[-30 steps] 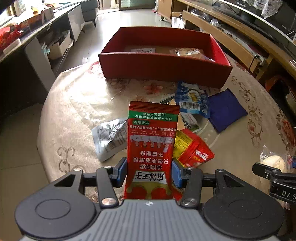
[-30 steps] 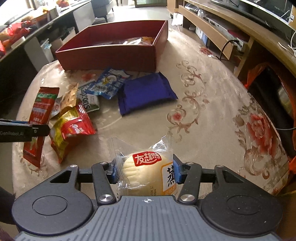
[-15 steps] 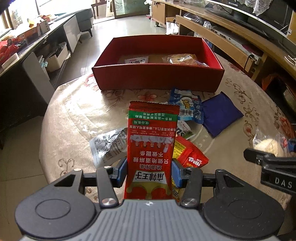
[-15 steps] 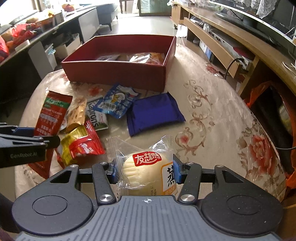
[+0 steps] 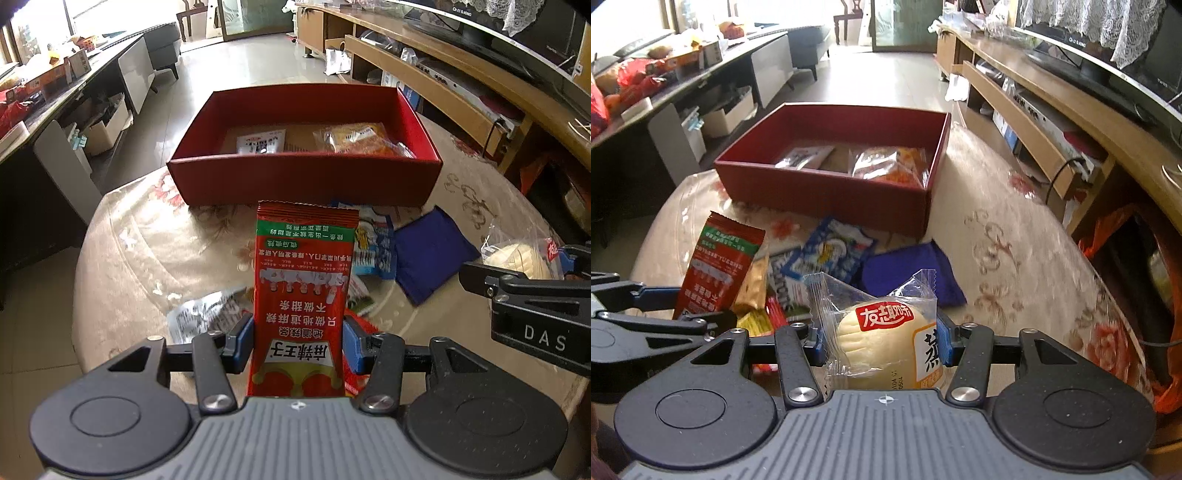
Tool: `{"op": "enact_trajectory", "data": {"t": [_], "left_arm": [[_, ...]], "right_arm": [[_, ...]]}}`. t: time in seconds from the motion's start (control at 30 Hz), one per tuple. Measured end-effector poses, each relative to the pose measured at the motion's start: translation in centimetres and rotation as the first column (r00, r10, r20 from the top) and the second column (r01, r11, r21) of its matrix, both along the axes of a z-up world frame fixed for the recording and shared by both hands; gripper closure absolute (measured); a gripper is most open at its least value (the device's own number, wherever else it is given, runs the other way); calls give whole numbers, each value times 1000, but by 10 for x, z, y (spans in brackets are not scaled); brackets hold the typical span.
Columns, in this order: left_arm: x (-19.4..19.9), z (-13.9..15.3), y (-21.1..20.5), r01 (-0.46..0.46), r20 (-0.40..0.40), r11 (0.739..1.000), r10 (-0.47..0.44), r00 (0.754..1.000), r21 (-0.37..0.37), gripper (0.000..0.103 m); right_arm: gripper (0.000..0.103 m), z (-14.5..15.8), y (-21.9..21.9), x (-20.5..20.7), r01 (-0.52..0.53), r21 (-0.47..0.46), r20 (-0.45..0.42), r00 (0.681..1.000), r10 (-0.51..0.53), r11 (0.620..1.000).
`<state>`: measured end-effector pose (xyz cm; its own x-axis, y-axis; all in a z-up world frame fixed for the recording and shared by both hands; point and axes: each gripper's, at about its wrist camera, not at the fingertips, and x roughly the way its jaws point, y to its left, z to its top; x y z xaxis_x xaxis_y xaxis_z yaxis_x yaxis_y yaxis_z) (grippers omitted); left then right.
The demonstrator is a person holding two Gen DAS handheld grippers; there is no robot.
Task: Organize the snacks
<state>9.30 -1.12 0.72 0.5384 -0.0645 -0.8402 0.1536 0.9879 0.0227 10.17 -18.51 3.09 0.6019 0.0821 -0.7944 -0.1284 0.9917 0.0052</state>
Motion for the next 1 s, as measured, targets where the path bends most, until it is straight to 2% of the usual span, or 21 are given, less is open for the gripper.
{"op": "enact_trajectory", "data": {"t": [0.43,1.0], "left_arm": [[37,19,-14,12,49,1000,-11,999,-4,55],[114,33,-28,-12,104,1000,12,995,4,54]], "right_arm": [[44,16,6,36,-3,19,47,999,2,1000],[44,33,12,106,6,54,99,995,-12,998]]}}
